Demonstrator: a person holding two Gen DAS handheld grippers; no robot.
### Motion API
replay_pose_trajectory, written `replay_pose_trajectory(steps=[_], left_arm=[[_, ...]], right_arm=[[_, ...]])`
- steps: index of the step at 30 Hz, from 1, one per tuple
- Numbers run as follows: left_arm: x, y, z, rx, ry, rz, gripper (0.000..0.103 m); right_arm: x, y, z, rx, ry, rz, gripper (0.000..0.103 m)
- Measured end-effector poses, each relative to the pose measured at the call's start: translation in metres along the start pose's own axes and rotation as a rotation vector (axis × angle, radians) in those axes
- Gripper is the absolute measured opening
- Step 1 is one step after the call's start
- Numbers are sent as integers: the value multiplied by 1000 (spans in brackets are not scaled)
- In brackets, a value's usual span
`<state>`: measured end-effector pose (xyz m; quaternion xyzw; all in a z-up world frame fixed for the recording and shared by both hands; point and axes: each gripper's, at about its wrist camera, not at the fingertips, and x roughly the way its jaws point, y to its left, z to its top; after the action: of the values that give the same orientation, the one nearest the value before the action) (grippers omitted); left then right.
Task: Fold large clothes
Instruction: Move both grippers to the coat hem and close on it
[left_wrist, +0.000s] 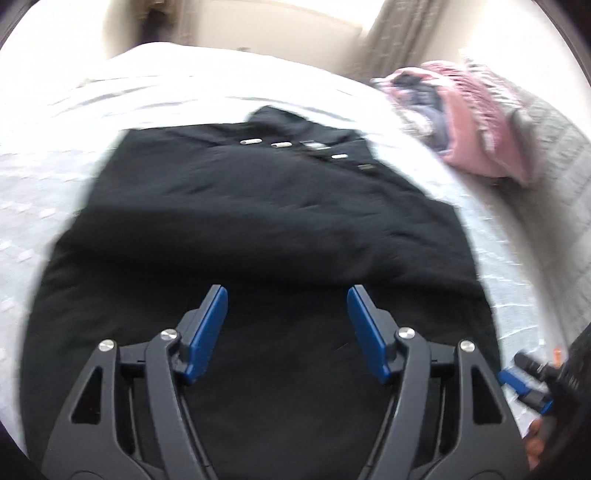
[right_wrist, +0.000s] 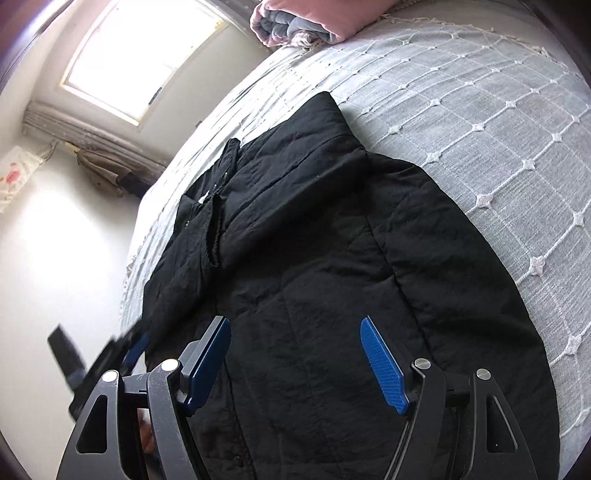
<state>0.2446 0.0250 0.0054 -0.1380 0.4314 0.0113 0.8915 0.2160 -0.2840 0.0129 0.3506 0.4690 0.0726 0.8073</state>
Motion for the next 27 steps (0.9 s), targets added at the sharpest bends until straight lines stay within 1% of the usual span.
replay_pose_trajectory(steps=[2, 3, 6, 8, 9, 10, 11, 12, 13, 15, 16, 17, 18, 19, 20, 22, 23, 24, 26, 27], left_arm=[[-21, 23, -10, -23, 1, 59, 74], [-34, 36, -16, -37, -12, 89, 75], [-66, 72, -38, -98, -45, 134, 75], [-87, 90, -51, -128, -76, 137, 75], [-95, 97, -57, -140, -96, 145, 76], [-105, 105, -66, -154, -120, 172, 80], [-108, 110, -72, -157, -129, 193, 88], [-110, 114, -77, -150, -137, 215, 90], [-112, 116, -84, -126, -151, 261, 90], [-110, 115, -91, -84, -165, 326, 90], [-109, 114, -95, -74, -170, 331, 90], [-109, 115, -98, -69, -178, 319, 90], [-108, 115, -101, -68, -184, 294, 90], [-105, 119, -105, -69, -175, 257, 90], [-103, 123, -107, -75, -154, 241, 90], [-96, 141, -111, -113, -90, 225, 90], [-98, 150, -114, -135, -81, 223, 90], [-101, 165, -117, -183, -74, 214, 90], [-109, 185, -121, -243, -69, 192, 90], [-114, 192, -123, -251, -75, 187, 90]], right_arm=[[0, 2, -1, -15, -8, -11, 74], [-1, 3, -2, -25, -14, -20, 74], [-3, 3, -2, -39, -35, -41, 74], [-4, 1, -1, -49, -53, -54, 74], [-5, 1, -1, -60, -61, -67, 74], [-5, 1, 0, -69, -67, -77, 74], [-6, 2, 0, -79, -76, -91, 74], [-7, 4, -1, -96, -88, -108, 74], [-9, 8, -2, -120, -101, -132, 74], [-14, 21, -8, -203, -152, -215, 74], [-17, 28, -12, -252, -179, -248, 74], [-19, 34, -16, -294, -194, -262, 74], [-22, 42, -22, -359, -204, -271, 80], [-23, 45, -25, -385, -205, -277, 85], [-25, 49, -30, -418, -208, -293, 85], [-27, 53, -37, -452, -200, -327, 85], [-27, 54, -39, -459, -194, -335, 85], [-31, 53, -40, -461, -190, -332, 85], [-41, 53, -42, -453, -212, -330, 85], [-46, 55, -44, -456, -230, -335, 85]])
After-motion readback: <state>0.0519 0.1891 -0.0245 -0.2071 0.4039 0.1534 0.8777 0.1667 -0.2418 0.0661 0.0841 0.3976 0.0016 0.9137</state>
